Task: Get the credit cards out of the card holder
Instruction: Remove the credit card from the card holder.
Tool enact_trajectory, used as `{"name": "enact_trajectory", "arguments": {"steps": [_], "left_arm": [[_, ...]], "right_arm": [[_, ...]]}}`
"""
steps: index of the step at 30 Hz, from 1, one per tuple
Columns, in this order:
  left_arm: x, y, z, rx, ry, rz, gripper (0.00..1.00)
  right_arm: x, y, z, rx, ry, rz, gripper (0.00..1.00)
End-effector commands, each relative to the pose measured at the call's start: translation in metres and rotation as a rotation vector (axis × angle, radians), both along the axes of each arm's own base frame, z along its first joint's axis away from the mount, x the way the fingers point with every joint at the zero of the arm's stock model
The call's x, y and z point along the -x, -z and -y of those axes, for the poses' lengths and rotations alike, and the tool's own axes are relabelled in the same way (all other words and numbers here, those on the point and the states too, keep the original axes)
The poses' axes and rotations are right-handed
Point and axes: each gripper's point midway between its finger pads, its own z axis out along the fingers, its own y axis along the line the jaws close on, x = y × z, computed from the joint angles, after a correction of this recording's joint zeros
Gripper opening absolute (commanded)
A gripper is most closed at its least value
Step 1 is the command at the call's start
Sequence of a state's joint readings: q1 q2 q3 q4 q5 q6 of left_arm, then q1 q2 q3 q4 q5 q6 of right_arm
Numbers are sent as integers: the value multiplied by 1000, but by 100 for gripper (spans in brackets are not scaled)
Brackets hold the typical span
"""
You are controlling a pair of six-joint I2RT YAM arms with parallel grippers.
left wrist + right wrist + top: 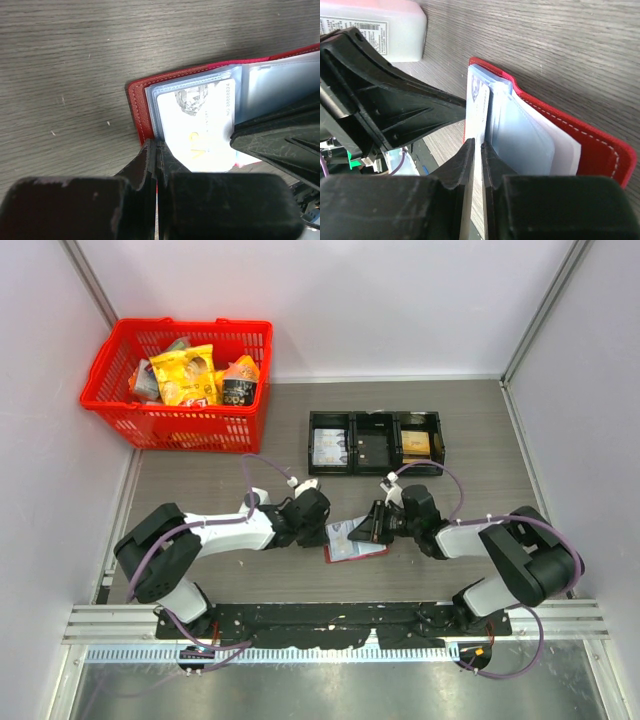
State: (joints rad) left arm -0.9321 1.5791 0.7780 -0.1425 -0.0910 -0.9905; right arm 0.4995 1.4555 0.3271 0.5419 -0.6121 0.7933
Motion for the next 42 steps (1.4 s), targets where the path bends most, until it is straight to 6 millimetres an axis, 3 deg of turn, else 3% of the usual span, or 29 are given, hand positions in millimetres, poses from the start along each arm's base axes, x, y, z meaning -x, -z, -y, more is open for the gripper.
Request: {"name": "enact_trajectory", "arguments": {"steps": [1,10,16,22,27,32,42], "left_arm": [[-4,-22,16,39,36,55,0],[3,-11,23,32,57,40,0],[2,-6,16,-1,43,41,0],[-2,-16,2,-25,5,82,1],[-6,-36,-11,-13,-49,134,13],[-6,-43,-22,-8,-100,148,29],[-10,-51,-24,15,-137,167,32]], "right_arm": [[0,-10,-14,-64,-46,40,16],[5,-11,-34,-132,-85,15,20],[11,-26,-40,-240,-101,27,20],[10,-12,-33,-168,-74,23,9],[9,-8,-31,-141,-66,24,8],[9,-2,-28,-102,-58,21,8],[6,-3,-24,-53,-51,37,8]]}}
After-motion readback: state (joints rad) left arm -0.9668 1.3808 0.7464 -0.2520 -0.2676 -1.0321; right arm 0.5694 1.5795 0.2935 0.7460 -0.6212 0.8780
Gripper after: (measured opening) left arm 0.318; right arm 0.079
